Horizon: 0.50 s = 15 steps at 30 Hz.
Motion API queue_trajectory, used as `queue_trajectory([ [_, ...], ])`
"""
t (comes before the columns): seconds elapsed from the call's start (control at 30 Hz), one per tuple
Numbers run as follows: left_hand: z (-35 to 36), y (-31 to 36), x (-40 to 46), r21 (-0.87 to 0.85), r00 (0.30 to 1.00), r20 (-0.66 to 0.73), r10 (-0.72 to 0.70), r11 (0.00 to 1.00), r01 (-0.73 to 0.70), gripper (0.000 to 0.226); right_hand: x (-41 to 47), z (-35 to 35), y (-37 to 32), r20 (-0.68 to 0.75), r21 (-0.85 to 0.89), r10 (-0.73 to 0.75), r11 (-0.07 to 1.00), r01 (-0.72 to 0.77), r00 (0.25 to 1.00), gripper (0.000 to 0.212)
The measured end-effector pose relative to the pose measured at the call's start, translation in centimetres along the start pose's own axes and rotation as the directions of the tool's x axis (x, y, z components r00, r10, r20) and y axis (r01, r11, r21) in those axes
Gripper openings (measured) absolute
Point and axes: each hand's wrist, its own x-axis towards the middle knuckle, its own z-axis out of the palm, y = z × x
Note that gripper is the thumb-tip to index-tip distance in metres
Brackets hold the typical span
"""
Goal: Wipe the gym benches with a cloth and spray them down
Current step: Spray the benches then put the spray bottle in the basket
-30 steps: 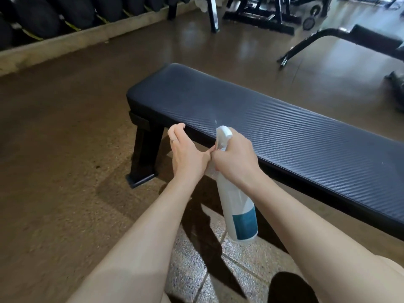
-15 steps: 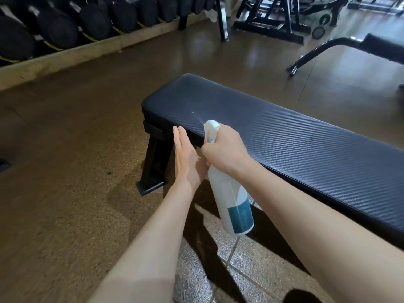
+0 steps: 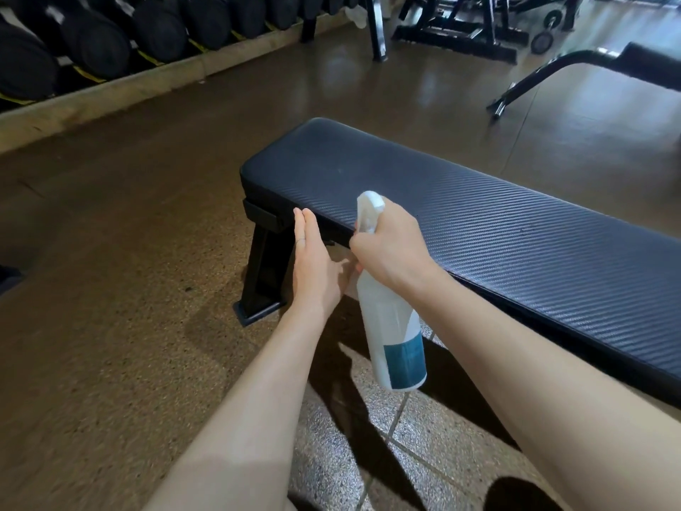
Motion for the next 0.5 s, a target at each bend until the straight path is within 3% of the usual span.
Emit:
queue_trajectory([
  [0.07,0.4,-0.3,0.0,0.125,1.0,-0.014,0.011,0.992,-0.009,0.113,-1.0,-0.9,1.9,-0.076,0.047,0.068,0.997,-0.065,0.995,0.021],
  [0.2,1.0,0.1,-0.2,0.175,1.0,-0.002,0.019,0.984,-0.018,0.116,-3.4,-2.7,6.3,-0.197,0.119,0.236,0.969,-0.216,0.951,0.023],
  [0.37,1.2,0.6,0.0,0.202,1.0,-0.013,-0.019,0.979,0.021,0.119,-5.2,-3.6,9.0,-0.278,0.149,0.214,0.973,-0.178,0.936,0.025],
  [0.5,0.8,1.8,-0.5,0.223,0.998,-0.048,-0.05,0.973,0.06,0.116,-5.1,-4.6,9.0,-0.237,0.187,0.215,0.967,-0.173,0.947,0.023],
])
